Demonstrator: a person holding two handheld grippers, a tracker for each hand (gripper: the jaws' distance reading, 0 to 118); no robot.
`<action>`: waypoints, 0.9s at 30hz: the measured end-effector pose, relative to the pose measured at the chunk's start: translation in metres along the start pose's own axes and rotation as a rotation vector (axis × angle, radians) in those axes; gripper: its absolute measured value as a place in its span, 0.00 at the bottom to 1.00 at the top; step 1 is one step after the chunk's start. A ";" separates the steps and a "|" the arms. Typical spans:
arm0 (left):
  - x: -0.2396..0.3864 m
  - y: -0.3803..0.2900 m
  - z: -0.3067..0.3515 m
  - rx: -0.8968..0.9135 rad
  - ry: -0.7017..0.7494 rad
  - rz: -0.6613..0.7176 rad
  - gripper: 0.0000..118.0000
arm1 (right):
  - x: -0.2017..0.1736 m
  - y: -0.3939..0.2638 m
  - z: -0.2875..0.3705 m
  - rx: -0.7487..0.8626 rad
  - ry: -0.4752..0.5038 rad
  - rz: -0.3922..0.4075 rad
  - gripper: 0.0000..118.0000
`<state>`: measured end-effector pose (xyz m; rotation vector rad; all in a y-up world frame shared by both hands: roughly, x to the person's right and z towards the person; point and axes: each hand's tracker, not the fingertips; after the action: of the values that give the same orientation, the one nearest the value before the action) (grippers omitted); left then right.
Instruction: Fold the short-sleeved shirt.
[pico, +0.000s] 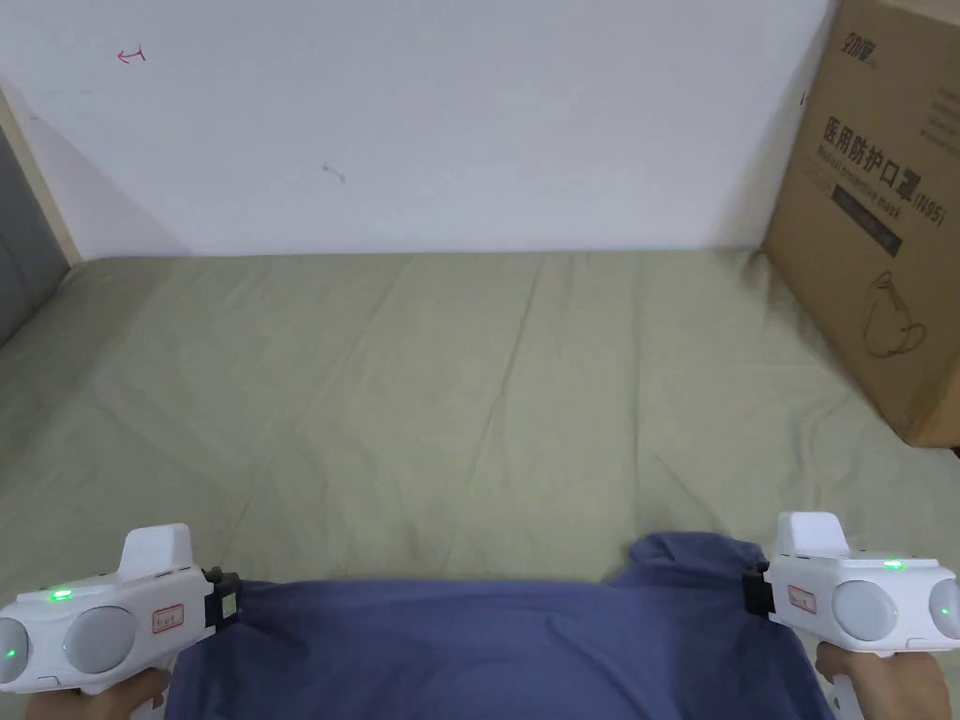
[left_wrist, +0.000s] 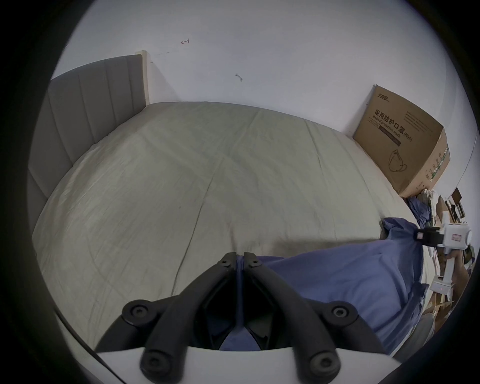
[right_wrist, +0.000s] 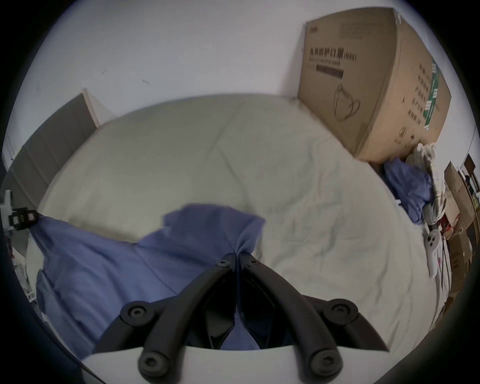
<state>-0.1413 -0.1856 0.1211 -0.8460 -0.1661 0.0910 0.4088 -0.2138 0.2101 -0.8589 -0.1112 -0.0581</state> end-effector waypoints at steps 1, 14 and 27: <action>0.000 -0.003 0.005 0.003 0.004 0.002 0.02 | -0.001 -0.001 0.018 0.027 0.016 -0.002 0.00; -0.027 -0.059 0.095 0.036 -0.016 0.038 0.02 | 0.006 -0.082 0.197 0.193 0.130 0.031 0.00; -0.036 -0.176 0.116 -0.095 0.042 0.024 0.02 | -0.010 -0.208 0.177 0.027 0.013 -0.084 0.01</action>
<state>-0.1956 -0.2213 0.3249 -0.9440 -0.1219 0.0885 0.3654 -0.2151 0.4802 -0.8266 -0.1354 -0.1404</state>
